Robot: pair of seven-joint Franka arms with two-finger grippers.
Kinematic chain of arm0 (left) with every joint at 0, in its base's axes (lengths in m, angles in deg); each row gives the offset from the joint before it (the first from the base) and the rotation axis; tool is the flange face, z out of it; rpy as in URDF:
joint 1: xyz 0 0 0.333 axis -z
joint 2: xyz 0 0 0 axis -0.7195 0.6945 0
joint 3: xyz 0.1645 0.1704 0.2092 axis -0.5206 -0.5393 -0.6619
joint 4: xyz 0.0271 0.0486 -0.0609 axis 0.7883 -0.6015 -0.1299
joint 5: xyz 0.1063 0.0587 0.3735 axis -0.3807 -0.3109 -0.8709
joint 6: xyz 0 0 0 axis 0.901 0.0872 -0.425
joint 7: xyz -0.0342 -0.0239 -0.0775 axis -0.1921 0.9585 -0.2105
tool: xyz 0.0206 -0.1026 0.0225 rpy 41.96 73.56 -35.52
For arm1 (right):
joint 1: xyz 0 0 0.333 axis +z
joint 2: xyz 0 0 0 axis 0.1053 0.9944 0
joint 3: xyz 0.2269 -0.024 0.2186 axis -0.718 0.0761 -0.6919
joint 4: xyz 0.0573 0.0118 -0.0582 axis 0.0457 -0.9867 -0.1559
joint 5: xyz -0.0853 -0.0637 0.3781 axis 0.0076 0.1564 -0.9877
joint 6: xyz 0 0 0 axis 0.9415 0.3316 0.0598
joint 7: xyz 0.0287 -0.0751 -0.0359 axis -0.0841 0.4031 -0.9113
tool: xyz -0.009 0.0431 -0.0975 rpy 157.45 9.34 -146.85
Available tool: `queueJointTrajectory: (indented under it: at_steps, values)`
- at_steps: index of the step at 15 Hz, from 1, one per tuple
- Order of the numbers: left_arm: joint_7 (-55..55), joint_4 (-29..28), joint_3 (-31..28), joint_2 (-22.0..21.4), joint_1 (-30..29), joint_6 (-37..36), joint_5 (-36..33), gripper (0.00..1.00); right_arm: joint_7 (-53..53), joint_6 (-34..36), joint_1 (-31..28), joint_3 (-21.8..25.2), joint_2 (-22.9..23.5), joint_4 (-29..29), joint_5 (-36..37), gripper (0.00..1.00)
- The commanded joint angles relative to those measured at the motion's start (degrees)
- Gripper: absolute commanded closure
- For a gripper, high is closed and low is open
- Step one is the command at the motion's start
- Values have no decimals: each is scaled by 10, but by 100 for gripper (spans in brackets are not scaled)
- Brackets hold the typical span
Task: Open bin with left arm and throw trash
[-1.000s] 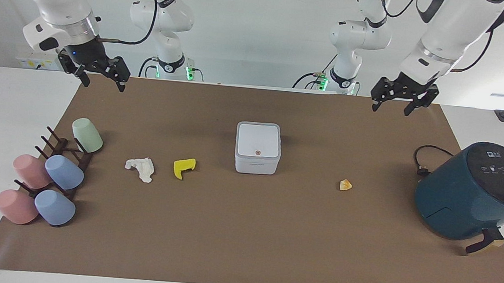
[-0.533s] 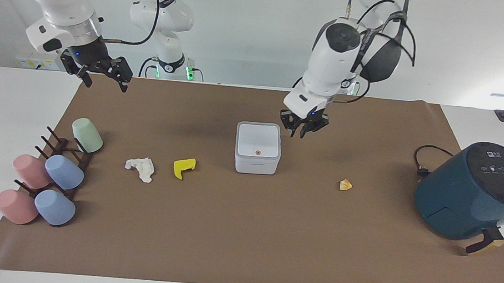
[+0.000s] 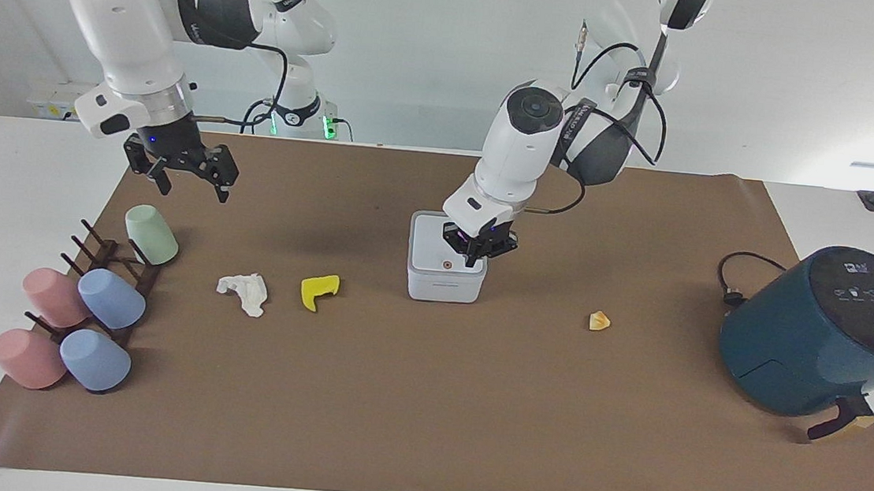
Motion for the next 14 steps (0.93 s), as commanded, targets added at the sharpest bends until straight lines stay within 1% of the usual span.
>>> queueJointTrajectory:
  at_steps: [1, 2, 4, 7, 8, 9, 10, 11, 12, 14]
  values:
    - [-1, -39, -9, -7, 19, 45, 1, 100, -4, -74, -7, -2, 7, -51, -10, 0]
    - [-1, -44, -9, -7, 24, 49, 1, 100, -2, -106, -8, -2, 22, -63, -10, 0]
    - [-1, -45, -10, -6, 26, 50, 1, 100, 40, -172, -7, -2, 49, -77, -10, 0]
    - [-1, -49, -9, -7, 26, 54, 1, 100, 74, -221, -3, -2, 82, -95, -10, 0]
    - [-1, -53, -9, -6, 26, 55, 1, 100, 78, -252, -3, -2, 86, -114, -10, 0]
    - [-1, -56, -10, -7, 27, 60, 0, 100, 88, -297, -2, -2, 87, -138, -10, 0]
    - [-1, -60, -9, -7, 27, 66, 0, 100, 119, -340, -1, -2, 87, -162, -10, 0]
    - [-1, -61, -9, -7, 27, 69, 1, 100, 159, -362, -1, -2, 87, -179, -9, 0]
    - [-1, -61, -9, -7, 27, 69, 1, 100, 183, -370, 0, -2, 89, -191, -9, 0]
    - [-1, -62, -10, -7, 31, 70, 1, 100, 192, -374, 0, -3, 104, -195, -9, 0]
